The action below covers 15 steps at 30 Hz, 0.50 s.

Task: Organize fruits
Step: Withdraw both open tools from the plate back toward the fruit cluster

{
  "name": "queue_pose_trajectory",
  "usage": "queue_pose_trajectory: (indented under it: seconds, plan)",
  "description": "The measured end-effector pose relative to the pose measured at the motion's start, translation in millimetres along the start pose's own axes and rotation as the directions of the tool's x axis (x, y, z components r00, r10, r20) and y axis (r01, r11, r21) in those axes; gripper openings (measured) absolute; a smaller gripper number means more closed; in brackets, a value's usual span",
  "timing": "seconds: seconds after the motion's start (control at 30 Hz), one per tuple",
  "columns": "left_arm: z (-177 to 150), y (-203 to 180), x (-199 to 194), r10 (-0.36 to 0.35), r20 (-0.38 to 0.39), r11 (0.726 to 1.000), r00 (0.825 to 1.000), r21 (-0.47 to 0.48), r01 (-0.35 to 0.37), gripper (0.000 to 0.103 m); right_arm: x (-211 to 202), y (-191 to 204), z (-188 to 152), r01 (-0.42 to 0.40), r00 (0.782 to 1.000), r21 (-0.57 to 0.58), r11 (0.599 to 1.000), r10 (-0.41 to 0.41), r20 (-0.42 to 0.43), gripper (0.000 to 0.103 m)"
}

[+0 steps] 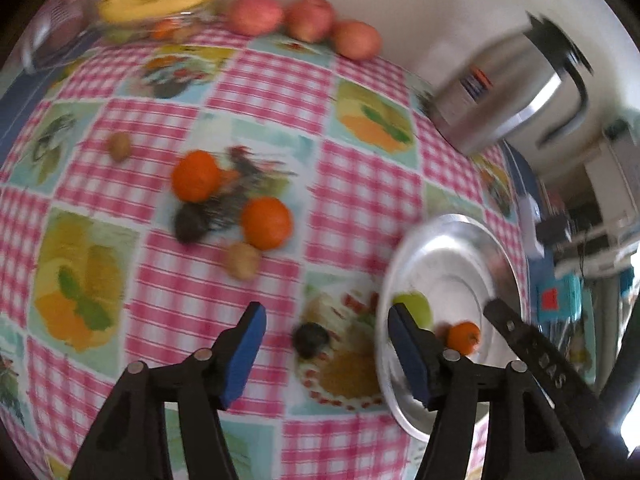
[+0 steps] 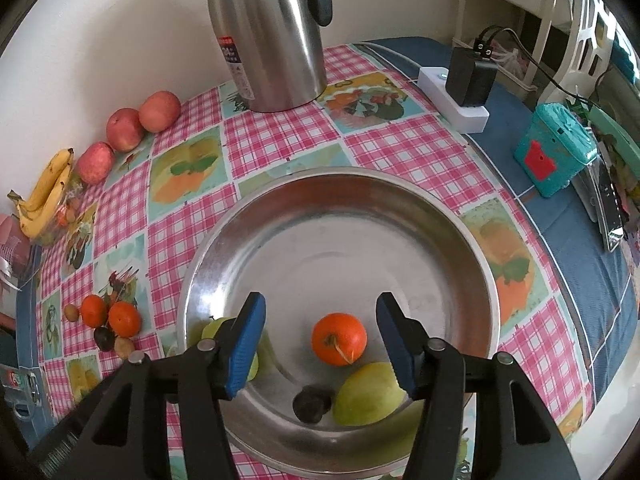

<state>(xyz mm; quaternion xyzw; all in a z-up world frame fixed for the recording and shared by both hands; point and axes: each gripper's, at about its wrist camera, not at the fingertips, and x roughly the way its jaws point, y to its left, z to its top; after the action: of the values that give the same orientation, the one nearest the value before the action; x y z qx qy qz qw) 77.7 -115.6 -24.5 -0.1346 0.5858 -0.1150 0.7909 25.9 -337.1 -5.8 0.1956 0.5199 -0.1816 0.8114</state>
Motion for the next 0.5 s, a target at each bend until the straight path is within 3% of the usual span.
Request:
queue_pose_trajectory:
  seconds: [0.5]
  plan:
    - [23.3, 82.0, -37.7, 0.109, 0.139, 0.970, 0.984, -0.229, -0.075, 0.077, -7.5, 49.2, -8.4, -0.102, 0.995, -0.121, 0.987, 0.101, -0.011, 0.059]
